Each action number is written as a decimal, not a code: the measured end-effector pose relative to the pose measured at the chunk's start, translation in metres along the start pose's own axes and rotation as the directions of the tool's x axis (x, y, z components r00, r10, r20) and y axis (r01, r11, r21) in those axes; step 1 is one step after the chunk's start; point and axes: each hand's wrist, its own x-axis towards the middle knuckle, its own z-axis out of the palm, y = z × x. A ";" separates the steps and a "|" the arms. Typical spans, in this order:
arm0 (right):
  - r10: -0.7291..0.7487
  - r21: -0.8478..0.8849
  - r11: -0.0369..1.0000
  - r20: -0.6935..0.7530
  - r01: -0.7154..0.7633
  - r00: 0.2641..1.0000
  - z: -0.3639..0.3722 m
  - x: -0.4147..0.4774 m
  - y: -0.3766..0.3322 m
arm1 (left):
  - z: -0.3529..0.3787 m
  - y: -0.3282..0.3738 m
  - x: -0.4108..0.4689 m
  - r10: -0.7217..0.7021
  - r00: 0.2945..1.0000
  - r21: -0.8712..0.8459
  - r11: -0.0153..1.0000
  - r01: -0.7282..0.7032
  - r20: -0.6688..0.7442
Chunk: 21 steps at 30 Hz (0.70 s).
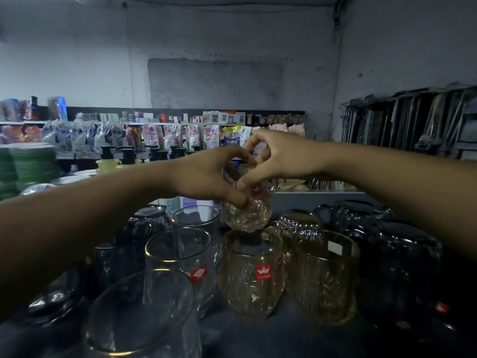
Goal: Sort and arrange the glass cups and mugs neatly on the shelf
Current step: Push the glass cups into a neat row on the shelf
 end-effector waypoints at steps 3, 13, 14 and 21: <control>0.040 0.084 0.996 -0.009 -0.039 0.999 0.001 -0.011 0.001 | 0.000 -0.001 -0.006 0.052 0.993 0.060 0.997 -0.046 -0.107; 0.212 0.684 0.696 0.098 -0.221 0.972 0.005 -0.027 0.000 | 0.001 -0.013 -0.010 -0.069 0.904 -0.459 0.876 -0.148 -0.422; 0.180 0.743 0.637 0.113 -0.204 0.977 0.009 -0.028 -0.003 | 0.003 -0.014 -0.010 -0.076 0.886 -0.468 0.868 -0.168 -0.458; 0.117 0.699 0.714 -0.070 -0.035 0.991 0.014 -0.022 -0.006 | 0.006 -0.019 -0.019 -0.089 0.943 -0.404 0.913 -0.051 -0.321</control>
